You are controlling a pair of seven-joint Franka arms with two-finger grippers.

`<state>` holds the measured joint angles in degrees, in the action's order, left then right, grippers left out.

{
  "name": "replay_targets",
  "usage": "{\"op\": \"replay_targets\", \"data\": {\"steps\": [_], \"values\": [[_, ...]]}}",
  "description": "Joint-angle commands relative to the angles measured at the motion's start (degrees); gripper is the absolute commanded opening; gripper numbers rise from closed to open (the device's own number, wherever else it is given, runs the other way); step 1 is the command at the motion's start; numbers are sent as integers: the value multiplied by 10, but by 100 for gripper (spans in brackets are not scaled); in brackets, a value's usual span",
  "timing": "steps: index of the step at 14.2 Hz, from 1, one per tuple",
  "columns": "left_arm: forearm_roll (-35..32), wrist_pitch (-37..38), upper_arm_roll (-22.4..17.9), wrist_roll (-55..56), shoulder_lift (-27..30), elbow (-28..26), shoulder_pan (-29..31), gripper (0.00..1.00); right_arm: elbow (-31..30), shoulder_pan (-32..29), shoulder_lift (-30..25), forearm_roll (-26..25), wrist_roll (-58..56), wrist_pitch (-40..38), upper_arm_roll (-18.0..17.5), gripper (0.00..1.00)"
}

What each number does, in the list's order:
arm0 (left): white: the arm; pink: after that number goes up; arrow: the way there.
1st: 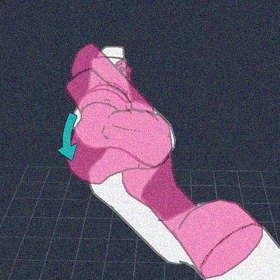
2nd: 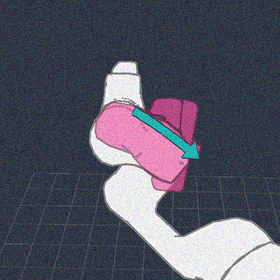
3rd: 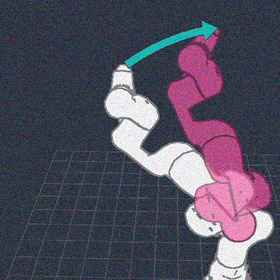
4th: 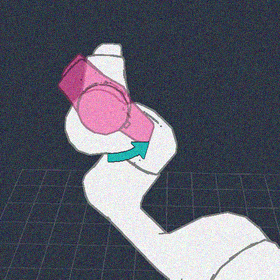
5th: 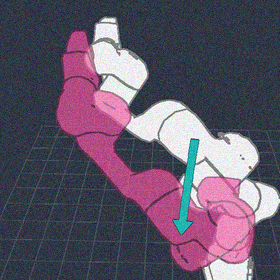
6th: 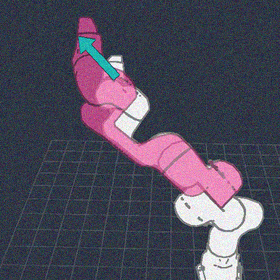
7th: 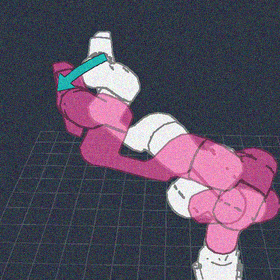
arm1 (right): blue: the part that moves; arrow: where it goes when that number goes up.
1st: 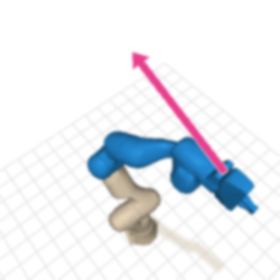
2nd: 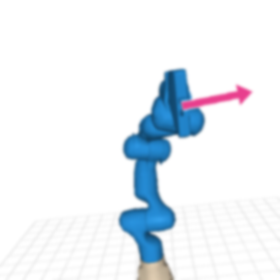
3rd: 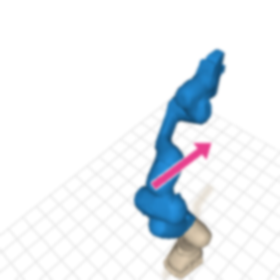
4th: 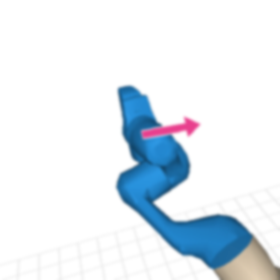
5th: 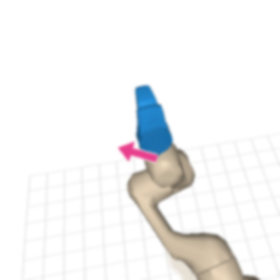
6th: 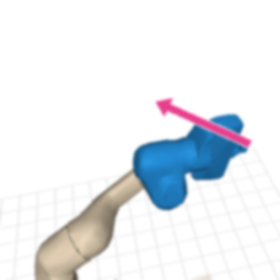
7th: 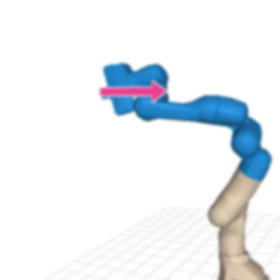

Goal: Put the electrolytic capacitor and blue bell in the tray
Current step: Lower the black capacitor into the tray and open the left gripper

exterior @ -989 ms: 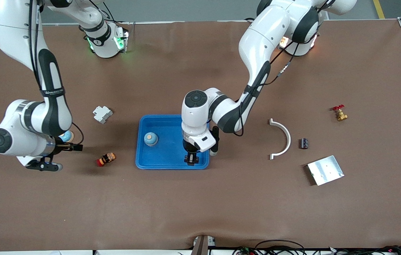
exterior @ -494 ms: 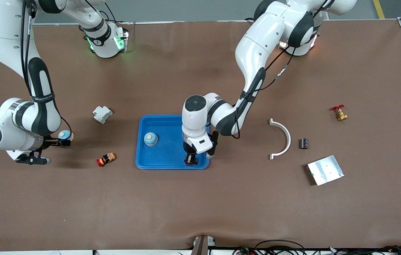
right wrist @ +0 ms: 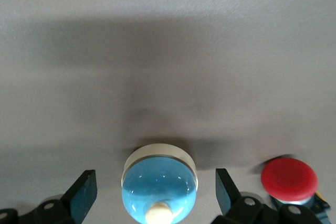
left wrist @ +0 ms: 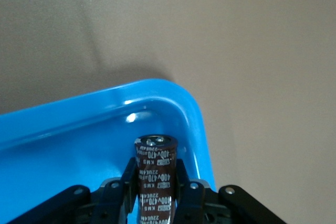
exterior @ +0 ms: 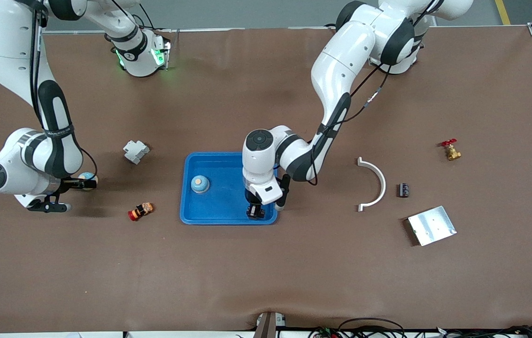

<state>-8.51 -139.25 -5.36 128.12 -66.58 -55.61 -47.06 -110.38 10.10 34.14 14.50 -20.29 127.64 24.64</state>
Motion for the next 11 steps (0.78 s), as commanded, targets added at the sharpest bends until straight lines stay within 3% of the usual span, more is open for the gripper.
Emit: {"op": "replay_targets", "data": {"steps": [1, 7, 8, 9, 11], "values": [[10, 0, -8, 11, -16, 19, -9, 0, -4, -14, 18, 56, -64, 7, -3, 100], [11, 15, -8, 102, -13, 18, -8, 0, -4, -3, 17, 60, -69, 0, -2, 100], [10, 16, -9, 102, -14, 14, -8, 7, -4, -3, 16, 60, -69, -1, -2, 100], [5, 17, -9, 98, -11, 11, -8, 99, -4, -3, 16, 60, -70, -5, -1, 100], [5, 35, -9, 96, -5, 10, -7, 100, -4, -3, 16, 58, -70, -5, -1, 97]]}}
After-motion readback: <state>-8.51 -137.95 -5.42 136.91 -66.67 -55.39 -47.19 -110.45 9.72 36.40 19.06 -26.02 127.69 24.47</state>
